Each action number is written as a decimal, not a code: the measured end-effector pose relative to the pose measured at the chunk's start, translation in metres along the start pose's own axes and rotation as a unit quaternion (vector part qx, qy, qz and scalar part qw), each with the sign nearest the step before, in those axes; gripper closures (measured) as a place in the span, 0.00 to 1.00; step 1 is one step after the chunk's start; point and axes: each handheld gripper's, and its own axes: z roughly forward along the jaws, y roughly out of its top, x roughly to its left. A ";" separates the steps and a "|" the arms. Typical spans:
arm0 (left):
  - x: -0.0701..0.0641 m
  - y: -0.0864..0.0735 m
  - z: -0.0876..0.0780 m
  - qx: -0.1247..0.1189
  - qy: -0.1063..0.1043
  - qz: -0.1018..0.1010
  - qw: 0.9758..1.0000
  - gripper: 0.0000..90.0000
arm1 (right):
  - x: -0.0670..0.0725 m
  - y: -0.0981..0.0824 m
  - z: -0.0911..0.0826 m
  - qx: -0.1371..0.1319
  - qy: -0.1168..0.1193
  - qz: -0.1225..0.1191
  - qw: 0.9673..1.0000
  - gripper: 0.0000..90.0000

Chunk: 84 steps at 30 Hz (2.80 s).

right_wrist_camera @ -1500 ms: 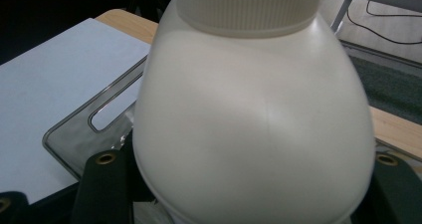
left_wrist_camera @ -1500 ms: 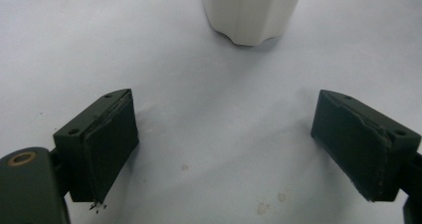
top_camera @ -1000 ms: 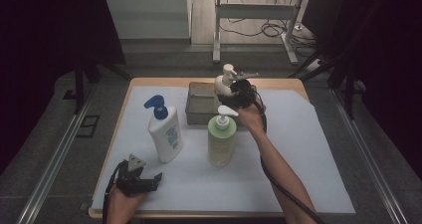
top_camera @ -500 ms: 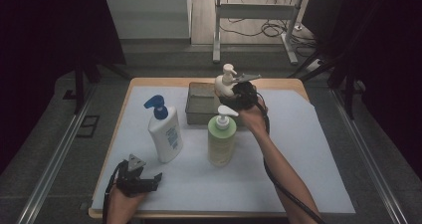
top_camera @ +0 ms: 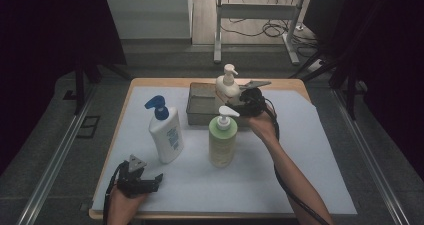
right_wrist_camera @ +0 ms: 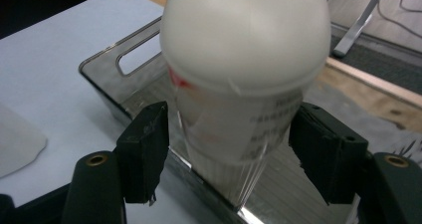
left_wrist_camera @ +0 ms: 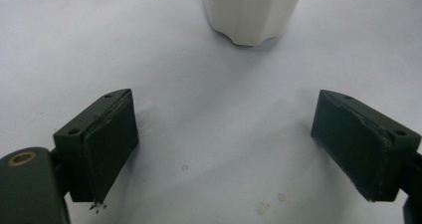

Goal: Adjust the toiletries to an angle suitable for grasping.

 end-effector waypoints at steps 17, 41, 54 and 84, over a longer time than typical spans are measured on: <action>0.000 0.000 0.000 0.000 0.000 0.000 1.000 0.12 | -0.016 -0.022 -0.019 0.016 -0.003 0.024 1.000 0.68; 0.000 0.000 0.000 0.000 0.000 0.000 1.000 0.12 | -0.031 -0.014 0.023 0.045 -0.051 0.055 0.996 1.00; 0.000 0.000 0.000 0.000 0.000 0.000 1.000 0.12 | -0.034 -0.015 0.040 0.066 -0.042 0.071 0.994 1.00; 0.000 0.000 0.000 0.001 0.000 0.000 1.000 0.12 | -0.010 -0.004 0.062 0.080 -0.009 0.047 0.996 0.99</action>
